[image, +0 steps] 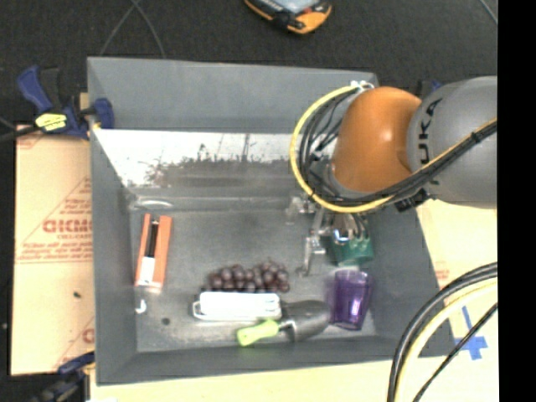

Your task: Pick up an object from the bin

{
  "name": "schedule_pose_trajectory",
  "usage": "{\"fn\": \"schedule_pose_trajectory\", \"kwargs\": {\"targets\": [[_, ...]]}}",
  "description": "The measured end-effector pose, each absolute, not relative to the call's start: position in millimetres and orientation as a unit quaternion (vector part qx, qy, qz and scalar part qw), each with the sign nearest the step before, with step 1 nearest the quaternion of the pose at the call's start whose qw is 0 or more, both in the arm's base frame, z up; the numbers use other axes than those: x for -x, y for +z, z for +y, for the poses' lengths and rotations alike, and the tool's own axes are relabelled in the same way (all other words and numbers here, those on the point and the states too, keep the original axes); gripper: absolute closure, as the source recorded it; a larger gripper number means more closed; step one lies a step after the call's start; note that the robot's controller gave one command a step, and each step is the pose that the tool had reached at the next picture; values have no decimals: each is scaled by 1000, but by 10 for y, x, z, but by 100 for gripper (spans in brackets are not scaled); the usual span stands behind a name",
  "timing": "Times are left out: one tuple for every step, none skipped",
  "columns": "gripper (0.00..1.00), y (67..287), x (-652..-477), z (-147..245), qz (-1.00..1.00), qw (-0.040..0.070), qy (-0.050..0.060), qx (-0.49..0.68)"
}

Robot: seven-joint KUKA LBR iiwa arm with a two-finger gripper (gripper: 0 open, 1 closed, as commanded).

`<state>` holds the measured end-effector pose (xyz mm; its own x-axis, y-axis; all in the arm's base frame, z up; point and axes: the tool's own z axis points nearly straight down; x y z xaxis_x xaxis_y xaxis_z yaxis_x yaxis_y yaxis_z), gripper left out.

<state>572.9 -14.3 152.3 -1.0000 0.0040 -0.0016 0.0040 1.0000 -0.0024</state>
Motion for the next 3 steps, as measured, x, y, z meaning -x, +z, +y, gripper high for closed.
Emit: {"fn": "schedule_pose_trajectory", "kwargs": {"targets": [[0,1520,-5730,-142,1000,1,-1,-2],[0,763,-5725,206,1000,-1,-1,3],[0,729,-6017,79,1000,10,-2,-21]]}}
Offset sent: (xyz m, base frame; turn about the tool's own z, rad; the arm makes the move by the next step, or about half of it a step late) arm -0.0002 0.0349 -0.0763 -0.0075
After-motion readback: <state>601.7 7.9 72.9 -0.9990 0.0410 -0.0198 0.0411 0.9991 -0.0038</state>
